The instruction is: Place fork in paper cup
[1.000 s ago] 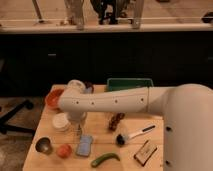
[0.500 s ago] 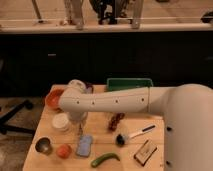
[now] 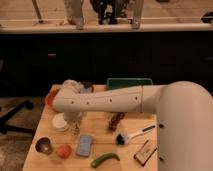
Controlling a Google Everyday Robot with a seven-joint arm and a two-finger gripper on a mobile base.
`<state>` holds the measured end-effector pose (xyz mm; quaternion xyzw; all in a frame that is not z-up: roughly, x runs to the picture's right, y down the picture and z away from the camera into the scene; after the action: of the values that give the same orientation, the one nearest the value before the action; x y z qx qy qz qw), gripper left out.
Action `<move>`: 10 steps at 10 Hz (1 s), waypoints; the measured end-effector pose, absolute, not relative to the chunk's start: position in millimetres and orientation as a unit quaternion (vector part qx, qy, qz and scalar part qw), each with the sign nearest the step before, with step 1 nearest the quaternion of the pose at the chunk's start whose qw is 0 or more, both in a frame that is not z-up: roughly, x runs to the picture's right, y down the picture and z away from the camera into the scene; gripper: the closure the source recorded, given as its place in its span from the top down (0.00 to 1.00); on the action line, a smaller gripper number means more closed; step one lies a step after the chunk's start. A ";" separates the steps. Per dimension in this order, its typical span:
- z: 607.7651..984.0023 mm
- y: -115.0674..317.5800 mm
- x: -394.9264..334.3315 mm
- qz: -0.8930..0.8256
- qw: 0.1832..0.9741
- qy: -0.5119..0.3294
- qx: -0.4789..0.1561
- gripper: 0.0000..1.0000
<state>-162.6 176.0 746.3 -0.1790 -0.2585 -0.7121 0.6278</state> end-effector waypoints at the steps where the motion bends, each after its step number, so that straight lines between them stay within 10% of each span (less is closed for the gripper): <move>1: 744.4 172.3 -166.9 -0.716 0.625 -0.257 -0.175 0.00; 10: 735.4 162.5 -235.6 -0.755 0.574 -0.278 -0.154 0.00</move>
<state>-235.6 162.5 735.4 -0.1535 -0.2778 -0.7552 0.5736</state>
